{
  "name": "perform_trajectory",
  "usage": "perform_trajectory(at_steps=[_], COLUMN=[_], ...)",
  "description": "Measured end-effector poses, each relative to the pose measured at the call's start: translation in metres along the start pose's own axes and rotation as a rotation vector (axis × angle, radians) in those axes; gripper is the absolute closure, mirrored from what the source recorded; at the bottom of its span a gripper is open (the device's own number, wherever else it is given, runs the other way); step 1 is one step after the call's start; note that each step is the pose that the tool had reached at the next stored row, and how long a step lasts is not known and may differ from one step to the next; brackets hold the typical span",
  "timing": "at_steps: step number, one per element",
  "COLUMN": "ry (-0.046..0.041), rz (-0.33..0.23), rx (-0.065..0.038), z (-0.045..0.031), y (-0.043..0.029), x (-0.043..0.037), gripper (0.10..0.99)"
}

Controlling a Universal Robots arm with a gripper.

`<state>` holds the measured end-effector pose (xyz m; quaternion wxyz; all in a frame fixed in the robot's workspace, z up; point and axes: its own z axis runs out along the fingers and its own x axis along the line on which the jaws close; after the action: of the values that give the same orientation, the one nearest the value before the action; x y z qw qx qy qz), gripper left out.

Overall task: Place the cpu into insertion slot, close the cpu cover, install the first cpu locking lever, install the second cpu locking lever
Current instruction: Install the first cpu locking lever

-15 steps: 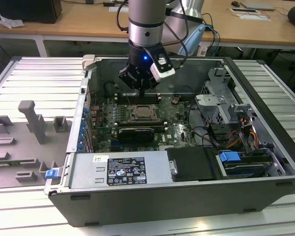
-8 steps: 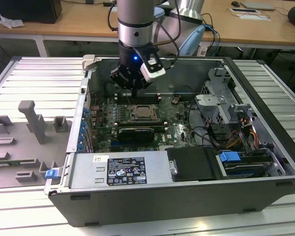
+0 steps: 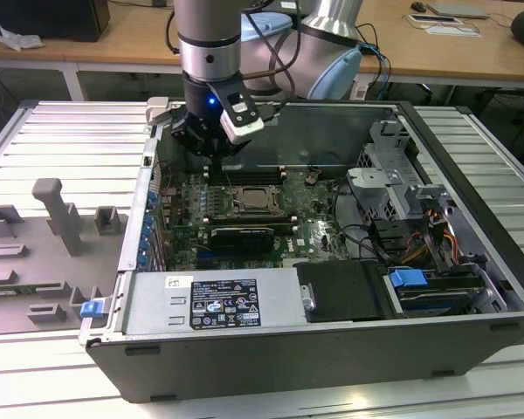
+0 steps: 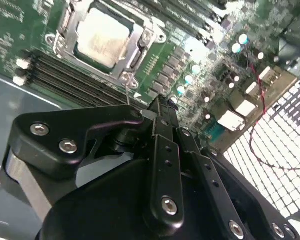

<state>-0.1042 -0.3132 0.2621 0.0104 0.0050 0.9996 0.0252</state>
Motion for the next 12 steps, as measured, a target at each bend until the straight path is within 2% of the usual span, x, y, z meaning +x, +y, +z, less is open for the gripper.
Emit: perform_trajectory(at_steps=[9,12], ry=[0.0,0.0001], rz=[-0.002,-0.004], rx=[-0.001,-0.001], z=[0.0042,0.0052], y=[0.0164,0.0192], x=[0.0022,0.0016], gripper=[0.98,0.98])
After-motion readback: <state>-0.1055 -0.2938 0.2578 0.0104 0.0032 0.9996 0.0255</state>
